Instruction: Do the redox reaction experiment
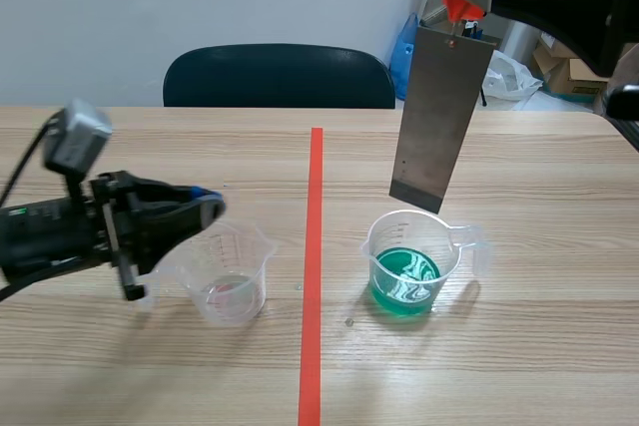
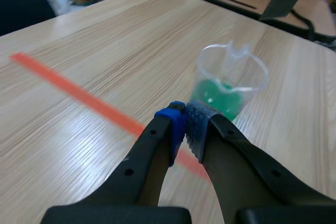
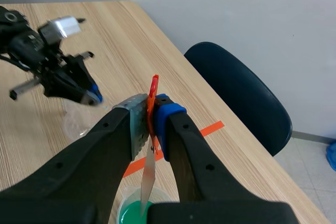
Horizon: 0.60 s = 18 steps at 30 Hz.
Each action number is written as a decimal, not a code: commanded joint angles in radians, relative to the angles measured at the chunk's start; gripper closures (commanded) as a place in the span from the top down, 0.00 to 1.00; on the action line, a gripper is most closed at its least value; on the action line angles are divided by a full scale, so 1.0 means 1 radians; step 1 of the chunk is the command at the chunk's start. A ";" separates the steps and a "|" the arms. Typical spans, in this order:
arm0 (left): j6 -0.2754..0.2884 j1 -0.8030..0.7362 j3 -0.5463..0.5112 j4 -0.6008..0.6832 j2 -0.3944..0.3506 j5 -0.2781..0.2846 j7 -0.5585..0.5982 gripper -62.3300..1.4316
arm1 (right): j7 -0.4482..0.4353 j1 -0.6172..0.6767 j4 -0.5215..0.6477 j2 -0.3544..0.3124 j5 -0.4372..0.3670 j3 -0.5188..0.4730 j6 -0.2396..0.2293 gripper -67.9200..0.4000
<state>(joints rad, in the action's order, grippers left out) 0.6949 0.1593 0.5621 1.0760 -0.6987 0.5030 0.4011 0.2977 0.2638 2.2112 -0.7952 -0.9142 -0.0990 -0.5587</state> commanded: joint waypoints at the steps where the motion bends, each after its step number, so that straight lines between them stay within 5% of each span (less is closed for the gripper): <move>1: 0.001 -0.050 -0.045 0.019 -0.068 0.014 0.060 0.07 | -0.011 -0.012 0.005 -0.014 -0.013 -0.010 0.004 0.02; 10: 0.001 -0.499 -0.313 0.019 -0.356 0.008 0.399 0.07 | -0.011 -0.012 0.005 -0.014 -0.013 -0.010 0.004 0.01; 15: 0.001 -0.850 -0.562 0.016 -0.378 -0.065 0.567 0.07 | -0.011 -0.012 0.005 -0.014 -0.013 -0.010 0.004 0.01; 18: -0.069 -1.035 -0.698 0.016 -0.341 -0.129 0.664 0.07 | -0.011 -0.012 0.005 -0.014 -0.013 -0.010 0.004 0.01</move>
<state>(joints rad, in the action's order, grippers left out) 0.6258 -0.8726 -0.1368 1.0779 -1.0771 0.3737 1.0405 0.2981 0.2638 2.2112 -0.7952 -0.9138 -0.0990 -0.5587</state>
